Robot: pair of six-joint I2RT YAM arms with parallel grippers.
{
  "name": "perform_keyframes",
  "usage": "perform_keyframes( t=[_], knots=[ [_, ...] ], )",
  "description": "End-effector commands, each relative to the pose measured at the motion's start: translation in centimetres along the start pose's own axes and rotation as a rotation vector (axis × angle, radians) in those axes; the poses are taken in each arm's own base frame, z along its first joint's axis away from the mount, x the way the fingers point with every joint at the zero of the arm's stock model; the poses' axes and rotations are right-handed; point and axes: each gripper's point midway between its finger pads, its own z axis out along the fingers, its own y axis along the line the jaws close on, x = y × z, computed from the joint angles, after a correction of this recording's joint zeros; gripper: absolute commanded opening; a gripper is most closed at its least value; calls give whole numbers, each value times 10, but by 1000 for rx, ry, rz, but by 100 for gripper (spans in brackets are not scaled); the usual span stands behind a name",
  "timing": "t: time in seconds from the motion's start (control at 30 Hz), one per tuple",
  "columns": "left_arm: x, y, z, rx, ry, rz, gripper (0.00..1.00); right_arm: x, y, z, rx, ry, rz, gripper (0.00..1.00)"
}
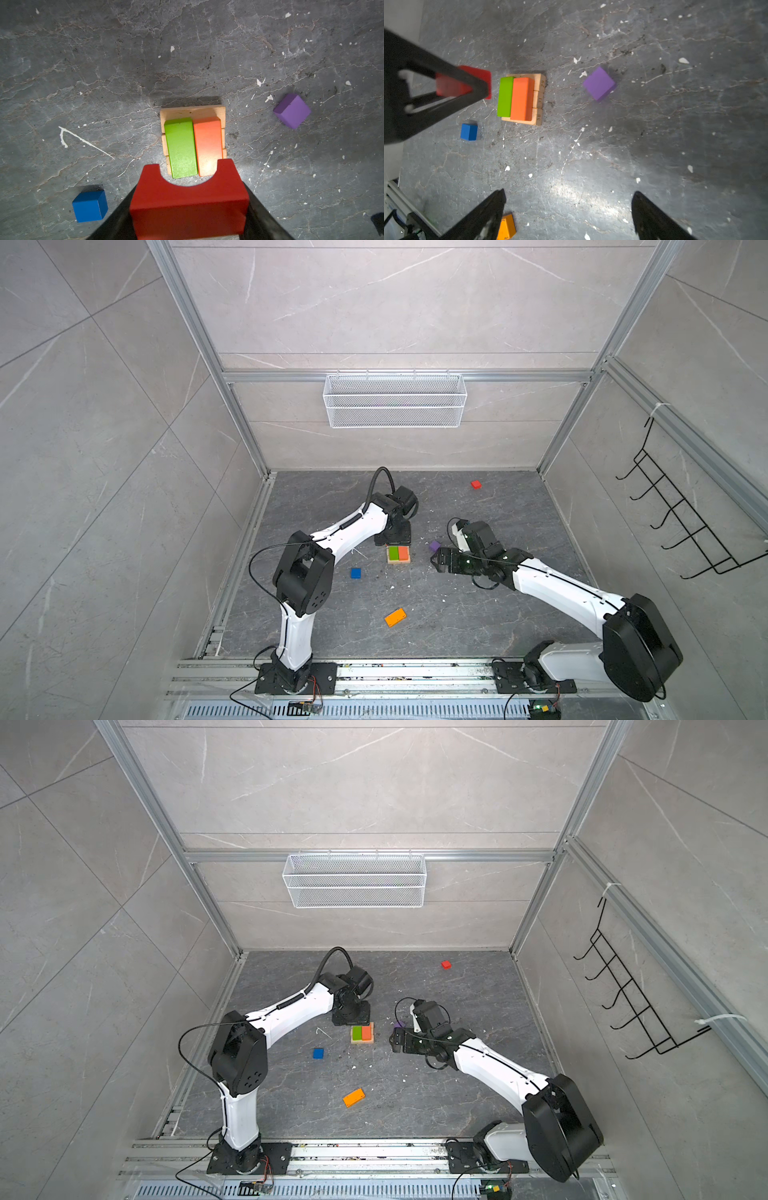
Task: Build the wood block tower
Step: 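Move the red arch over the green bar and orange block with the left gripper, then lower the red arch onto the green and orange bars and open the left gripper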
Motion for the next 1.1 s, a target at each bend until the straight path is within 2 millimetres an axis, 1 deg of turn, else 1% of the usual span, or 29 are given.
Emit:
perform_keyframes(
  t=[0.0, 0.07, 0.33, 0.5, 0.6, 0.9, 1.07],
  knots=[
    [0, -4, 2, 20, 21, -8, 42, -6, 11, -7, 19, -69, -114, 97],
    [1, -6, 6, 20, 32, -10, 42, -5, 17, -8, 27, -78, -150, 97],
    [3, -7, 17, 18, 60, -22, 42, 0, 26, -8, 30, -102, -213, 97],
    [4, -5, 21, 5, 63, -35, 42, 5, 27, -5, 30, -100, -228, 97],
    [4, -7, 23, 9, 66, -39, 42, 6, 29, -4, 27, -97, -230, 96],
    [3, -9, 31, 12, 70, -46, 42, 7, 26, -3, 42, -92, -226, 95],
    [0, -13, 31, 28, 62, -48, 42, 7, 26, -2, 43, -91, -223, 95]
  ],
)
